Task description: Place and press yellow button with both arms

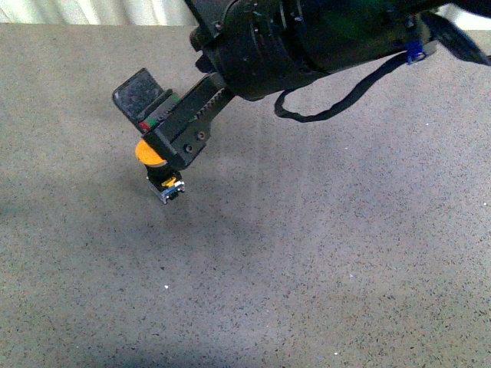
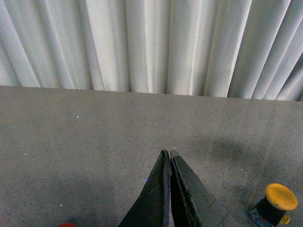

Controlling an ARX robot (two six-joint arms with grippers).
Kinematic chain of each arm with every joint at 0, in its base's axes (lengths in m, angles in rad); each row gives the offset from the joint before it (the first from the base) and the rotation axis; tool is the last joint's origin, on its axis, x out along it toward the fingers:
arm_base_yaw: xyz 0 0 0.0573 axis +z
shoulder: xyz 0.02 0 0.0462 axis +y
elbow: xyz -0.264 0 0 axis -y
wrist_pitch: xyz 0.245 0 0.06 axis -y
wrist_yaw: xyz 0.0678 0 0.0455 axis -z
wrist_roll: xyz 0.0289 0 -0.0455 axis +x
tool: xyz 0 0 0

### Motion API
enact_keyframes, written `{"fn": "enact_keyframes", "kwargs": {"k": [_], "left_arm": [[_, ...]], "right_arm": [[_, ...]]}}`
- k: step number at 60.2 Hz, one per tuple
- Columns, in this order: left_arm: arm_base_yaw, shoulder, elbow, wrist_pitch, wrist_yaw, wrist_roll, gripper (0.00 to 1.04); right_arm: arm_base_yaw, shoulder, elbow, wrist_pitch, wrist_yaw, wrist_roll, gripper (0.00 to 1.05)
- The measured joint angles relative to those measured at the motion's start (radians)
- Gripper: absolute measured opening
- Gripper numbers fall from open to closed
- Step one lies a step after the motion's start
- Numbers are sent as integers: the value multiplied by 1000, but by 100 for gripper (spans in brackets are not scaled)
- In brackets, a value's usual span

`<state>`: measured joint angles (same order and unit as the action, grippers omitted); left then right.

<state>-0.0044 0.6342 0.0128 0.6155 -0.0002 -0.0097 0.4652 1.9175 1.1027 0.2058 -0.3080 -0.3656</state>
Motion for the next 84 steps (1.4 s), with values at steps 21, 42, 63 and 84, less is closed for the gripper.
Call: {"fn": "enact_keyframes", "kwargs": {"k": [21,42,63,84], "left_arm": [[0,-198,0,-182,0,0,1],[0,-363,0,-344,0,0,1],[0,-455,0,-436,0,0,1],[2,-618,0,-616,0,2,1]], "right_arm": [[21,98,104,-14,-62,4,38],[42,167,153,-44,-83,57,1],[24,204,177,-111,-61,94,1],[15,216,174,-101,-59,129,1]]}}
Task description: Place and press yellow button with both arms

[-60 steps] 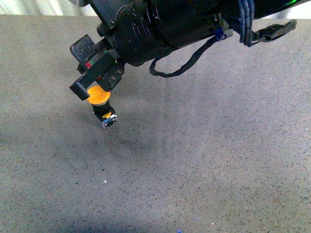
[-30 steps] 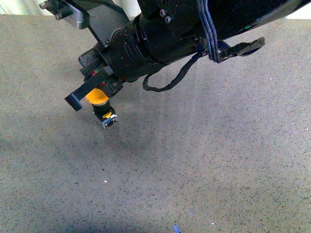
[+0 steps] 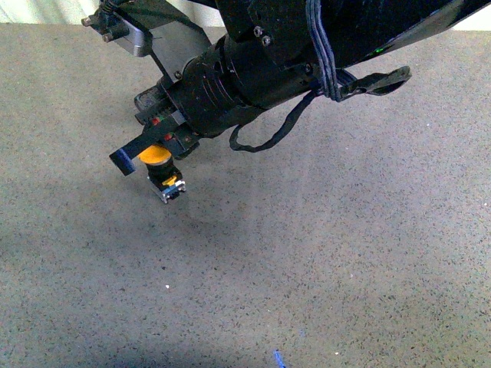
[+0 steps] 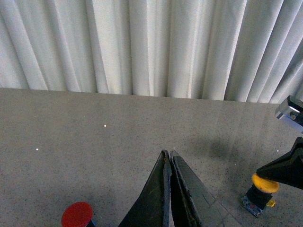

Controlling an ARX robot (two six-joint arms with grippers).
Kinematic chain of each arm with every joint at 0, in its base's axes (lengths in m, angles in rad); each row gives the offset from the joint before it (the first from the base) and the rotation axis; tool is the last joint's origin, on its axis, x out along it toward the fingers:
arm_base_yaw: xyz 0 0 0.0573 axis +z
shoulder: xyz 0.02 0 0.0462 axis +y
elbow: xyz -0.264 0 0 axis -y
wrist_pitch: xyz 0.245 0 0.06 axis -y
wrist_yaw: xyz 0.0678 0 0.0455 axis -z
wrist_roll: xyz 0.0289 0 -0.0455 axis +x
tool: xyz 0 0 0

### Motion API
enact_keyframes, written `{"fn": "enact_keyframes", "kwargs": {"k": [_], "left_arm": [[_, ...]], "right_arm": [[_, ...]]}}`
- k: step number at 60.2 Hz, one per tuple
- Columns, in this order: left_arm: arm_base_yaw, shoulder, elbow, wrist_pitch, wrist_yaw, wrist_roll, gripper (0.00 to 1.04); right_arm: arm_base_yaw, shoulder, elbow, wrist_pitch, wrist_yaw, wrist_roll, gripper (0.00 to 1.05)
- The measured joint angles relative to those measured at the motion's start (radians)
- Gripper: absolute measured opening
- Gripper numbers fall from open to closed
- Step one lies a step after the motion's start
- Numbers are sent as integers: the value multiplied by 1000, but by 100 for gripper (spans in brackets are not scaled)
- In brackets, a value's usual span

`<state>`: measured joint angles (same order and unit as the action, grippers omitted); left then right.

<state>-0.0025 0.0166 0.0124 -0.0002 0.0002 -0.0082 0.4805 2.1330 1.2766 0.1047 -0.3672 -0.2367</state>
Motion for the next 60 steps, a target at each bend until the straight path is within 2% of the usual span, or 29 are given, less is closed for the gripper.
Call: {"fn": "enact_keyframes", "kwargs": {"k": [15,28,30,42,43,47,50,53,60], "left_arm": [[0,0,0,0,0,0,1],[0,0,0,0,0,0,1],[0,0,0,0,0,0,1],[0,0,0,0,0,0,1],[0,0,0,0,0,0,1],[0,0,0,0,0,0,1],[0,0,0,0,0,0,1],[0,0,0,0,0,0,1],[0,0,0,0,0,0,1]], "right_arm": [[-33,-74,-62,73,8,65,1],[-121,-292,-178,164,0,153,1],[-140,-330,-201,176,0,164,4],[-306,-587,-420,184,35,200,40],[-311,-599,-435,196,58,203,40],[-341,-699,-597,477,336,220,26],[-357,-760,-694,643,461,223,16],[-371,-826,-787,735,479,226,2],[-381,-881,-889,755,458,229,1]]}}
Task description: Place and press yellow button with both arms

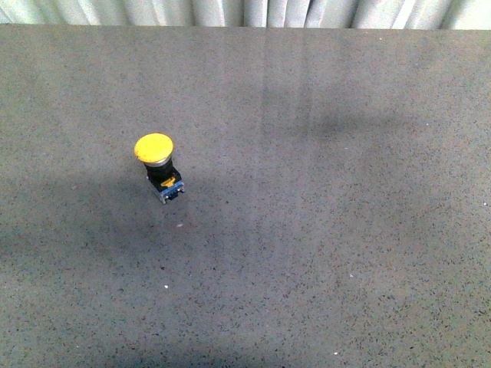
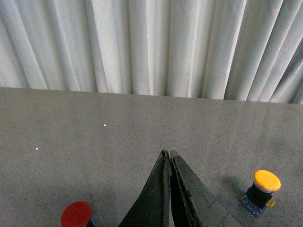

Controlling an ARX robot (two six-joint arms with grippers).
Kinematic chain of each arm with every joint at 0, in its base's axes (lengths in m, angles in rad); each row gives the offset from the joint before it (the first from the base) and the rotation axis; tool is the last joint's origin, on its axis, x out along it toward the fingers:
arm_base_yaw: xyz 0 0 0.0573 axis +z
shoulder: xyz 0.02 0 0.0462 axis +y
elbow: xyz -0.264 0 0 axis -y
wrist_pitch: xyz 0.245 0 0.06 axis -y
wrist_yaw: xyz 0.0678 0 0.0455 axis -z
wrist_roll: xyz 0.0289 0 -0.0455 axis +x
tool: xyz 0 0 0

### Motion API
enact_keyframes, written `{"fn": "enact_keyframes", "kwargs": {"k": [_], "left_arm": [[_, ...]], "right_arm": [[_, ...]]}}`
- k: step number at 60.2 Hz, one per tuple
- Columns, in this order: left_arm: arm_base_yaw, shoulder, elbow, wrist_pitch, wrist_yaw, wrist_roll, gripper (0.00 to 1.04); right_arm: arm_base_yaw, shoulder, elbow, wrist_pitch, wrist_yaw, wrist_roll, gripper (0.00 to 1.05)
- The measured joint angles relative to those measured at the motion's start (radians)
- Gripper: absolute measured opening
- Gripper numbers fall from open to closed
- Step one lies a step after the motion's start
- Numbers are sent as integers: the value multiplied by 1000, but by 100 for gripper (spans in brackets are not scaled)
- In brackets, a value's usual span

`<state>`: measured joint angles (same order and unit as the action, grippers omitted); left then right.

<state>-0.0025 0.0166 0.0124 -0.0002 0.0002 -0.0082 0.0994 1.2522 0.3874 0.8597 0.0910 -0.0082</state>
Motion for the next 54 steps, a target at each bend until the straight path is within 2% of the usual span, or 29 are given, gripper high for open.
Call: {"fn": "enact_keyframes", "kwargs": {"k": [14,18,22,44,49,54], "left_arm": [[0,0,0,0,0,0,1],[0,0,0,0,0,0,1],[0,0,0,0,0,0,1],[0,0,0,0,0,0,1],[0,0,0,0,0,0,1],[0,0,0,0,0,0,1]], "right_arm": [[-33,-140,-146,3,-24,1,1],[-73,-183,-180,-6,-84,1,1],[-93,-225,-211,-21,-84,2,1],[-98,-464,-318,-154,-91,1,1],[-98,-480,-352,-117,-91,2,1],[-98,-512,-368,-154,-92,2,1]]}}
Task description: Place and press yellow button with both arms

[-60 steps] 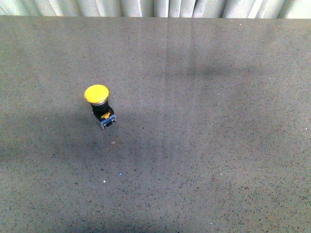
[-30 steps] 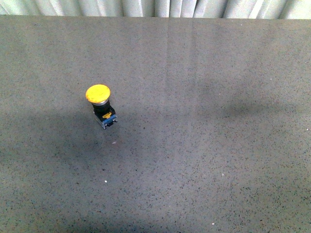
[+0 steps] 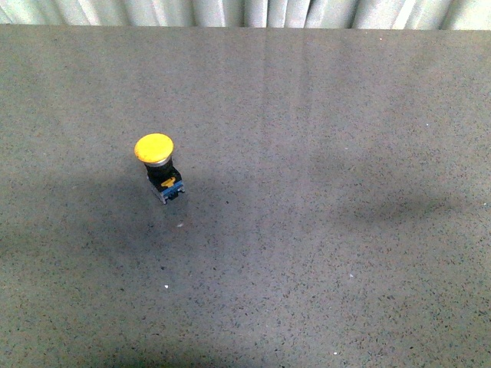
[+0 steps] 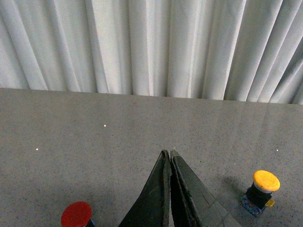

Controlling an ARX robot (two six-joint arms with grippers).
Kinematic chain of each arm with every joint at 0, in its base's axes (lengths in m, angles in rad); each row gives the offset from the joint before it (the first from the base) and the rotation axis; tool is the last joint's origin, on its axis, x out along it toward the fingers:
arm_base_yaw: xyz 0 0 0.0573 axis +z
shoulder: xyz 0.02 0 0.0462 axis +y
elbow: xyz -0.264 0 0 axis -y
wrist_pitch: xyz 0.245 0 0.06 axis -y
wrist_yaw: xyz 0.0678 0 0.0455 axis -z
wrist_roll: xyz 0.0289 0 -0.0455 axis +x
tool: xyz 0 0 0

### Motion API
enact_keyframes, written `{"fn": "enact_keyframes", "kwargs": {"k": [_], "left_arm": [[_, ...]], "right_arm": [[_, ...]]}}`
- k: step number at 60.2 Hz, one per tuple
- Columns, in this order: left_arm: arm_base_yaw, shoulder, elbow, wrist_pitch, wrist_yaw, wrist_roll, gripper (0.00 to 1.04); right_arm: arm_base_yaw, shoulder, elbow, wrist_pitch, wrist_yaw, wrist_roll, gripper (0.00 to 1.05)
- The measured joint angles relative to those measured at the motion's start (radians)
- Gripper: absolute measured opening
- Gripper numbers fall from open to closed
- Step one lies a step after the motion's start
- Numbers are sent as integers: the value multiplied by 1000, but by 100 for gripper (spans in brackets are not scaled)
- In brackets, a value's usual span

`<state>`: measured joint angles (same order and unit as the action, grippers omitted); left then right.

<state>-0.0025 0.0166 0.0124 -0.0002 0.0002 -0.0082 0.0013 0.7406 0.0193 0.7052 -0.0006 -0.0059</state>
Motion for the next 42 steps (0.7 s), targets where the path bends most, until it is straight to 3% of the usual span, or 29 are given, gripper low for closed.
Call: {"fn": "enact_keyframes", "kwargs": {"k": [42], "left_arm": [[0,0,0,0,0,0,1]], "right_arm": [[0,-416,-1,-380,1,0,1]]}}
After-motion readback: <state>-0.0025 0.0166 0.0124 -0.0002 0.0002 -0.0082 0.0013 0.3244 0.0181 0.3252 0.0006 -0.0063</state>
